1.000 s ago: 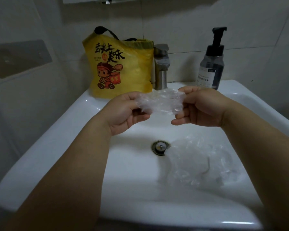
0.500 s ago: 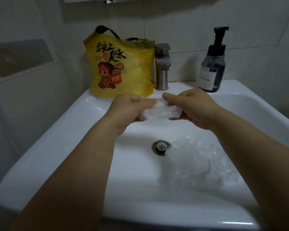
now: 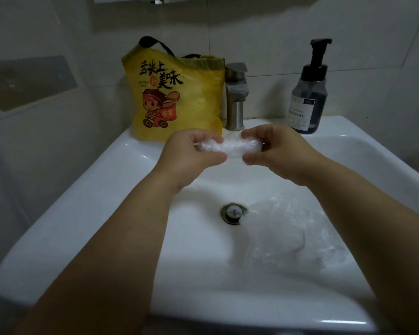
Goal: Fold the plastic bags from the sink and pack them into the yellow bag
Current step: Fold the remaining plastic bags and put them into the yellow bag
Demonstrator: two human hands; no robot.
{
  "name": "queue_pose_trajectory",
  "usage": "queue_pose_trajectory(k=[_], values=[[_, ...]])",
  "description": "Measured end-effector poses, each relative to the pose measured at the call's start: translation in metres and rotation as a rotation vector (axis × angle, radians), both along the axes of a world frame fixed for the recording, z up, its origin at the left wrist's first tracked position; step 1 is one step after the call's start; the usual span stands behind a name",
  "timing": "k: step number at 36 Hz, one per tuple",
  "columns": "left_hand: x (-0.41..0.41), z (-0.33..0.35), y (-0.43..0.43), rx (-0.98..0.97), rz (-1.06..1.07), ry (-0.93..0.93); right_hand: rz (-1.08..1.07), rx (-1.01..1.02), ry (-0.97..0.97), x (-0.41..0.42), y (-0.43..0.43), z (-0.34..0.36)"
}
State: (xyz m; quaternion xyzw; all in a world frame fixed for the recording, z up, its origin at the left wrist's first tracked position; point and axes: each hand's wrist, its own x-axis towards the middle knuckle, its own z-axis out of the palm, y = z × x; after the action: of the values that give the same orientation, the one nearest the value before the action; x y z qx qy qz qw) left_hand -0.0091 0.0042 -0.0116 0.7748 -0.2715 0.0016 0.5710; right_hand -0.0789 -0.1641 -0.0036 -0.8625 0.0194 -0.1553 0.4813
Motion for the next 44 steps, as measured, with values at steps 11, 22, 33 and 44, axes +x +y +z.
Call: queue_pose_trajectory(k=[11, 22, 33, 44], values=[[0.003, -0.004, 0.003, 0.207, 0.013, -0.246, -0.013, -0.295, -0.035, 0.000, -0.005, -0.002], [0.008, 0.005, 0.004, -0.288, -0.068, 0.175, 0.012, -0.098, -0.017, -0.004, -0.005, 0.002], [-0.009, -0.004, -0.021, -0.294, -0.366, 0.555, 0.275, 0.431, 0.125, -0.003, 0.029, -0.003], [-0.001, 0.003, -0.015, -0.438, -0.119, 0.517, 0.169, 0.384, 0.236, -0.003, 0.019, 0.002]])
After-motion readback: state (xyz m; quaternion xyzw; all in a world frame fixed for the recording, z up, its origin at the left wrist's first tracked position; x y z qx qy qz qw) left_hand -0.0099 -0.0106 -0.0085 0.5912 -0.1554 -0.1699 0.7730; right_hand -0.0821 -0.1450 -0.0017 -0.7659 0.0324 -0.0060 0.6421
